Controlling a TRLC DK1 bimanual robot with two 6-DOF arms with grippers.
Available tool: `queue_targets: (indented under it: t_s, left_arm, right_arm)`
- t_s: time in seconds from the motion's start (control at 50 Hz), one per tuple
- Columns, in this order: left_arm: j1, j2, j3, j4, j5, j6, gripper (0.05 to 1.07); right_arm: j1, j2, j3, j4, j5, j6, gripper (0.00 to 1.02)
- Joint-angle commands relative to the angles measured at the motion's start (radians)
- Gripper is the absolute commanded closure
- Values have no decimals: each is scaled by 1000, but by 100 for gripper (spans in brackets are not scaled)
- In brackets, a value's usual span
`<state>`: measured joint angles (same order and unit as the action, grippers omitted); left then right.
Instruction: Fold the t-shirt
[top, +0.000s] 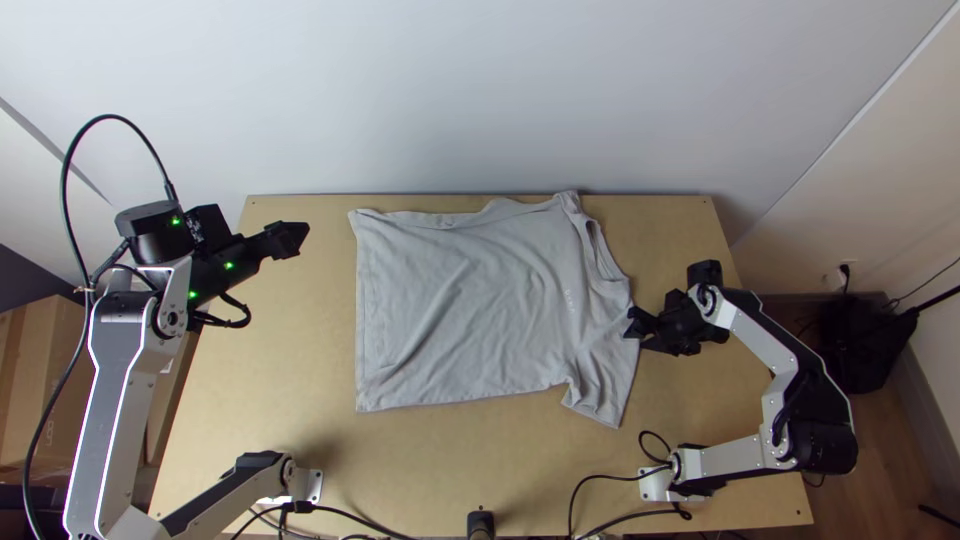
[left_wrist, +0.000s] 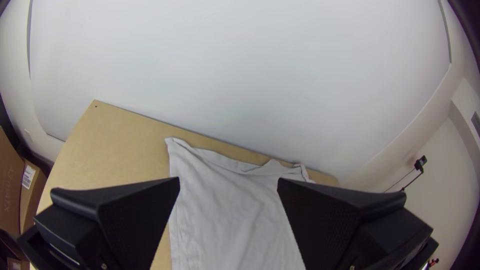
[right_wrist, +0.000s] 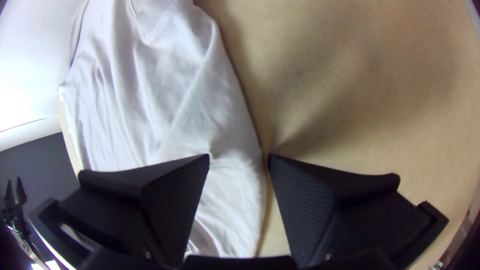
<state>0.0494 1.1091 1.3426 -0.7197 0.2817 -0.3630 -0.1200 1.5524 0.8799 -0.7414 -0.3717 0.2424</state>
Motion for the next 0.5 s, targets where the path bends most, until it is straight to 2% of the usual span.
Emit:
queue_targets:
  t_s: [0.0, 0.02, 0.08, 0.18, 0.38, 0.48]
  left_arm:
    - [-14, -17, -14, -35, 16, 36, 13]
    - [-23, -17, -13, -55, 16, 50, 13]
    - [-66, -8, -3, -150, 14, 122, 13]
    - [-106, -6, -40, -299, 13, 272, 13]
    - [-161, -81, -201, -394, -3, 493, 13]
    - [-246, -123, -296, -489, -44, 596, 13]
  right_arm:
    - [11, 21, -36, 51, -3, 21, 70]
    - [13, 20, -39, 63, -1, 21, 75]
    - [13, 3, -50, 112, 10, 21, 100]
    - [5, -18, -58, 126, 11, 21, 100]
    - [-1, -80, -67, 106, 11, 21, 100]
    - [-1, -110, -73, 99, 11, 23, 100]
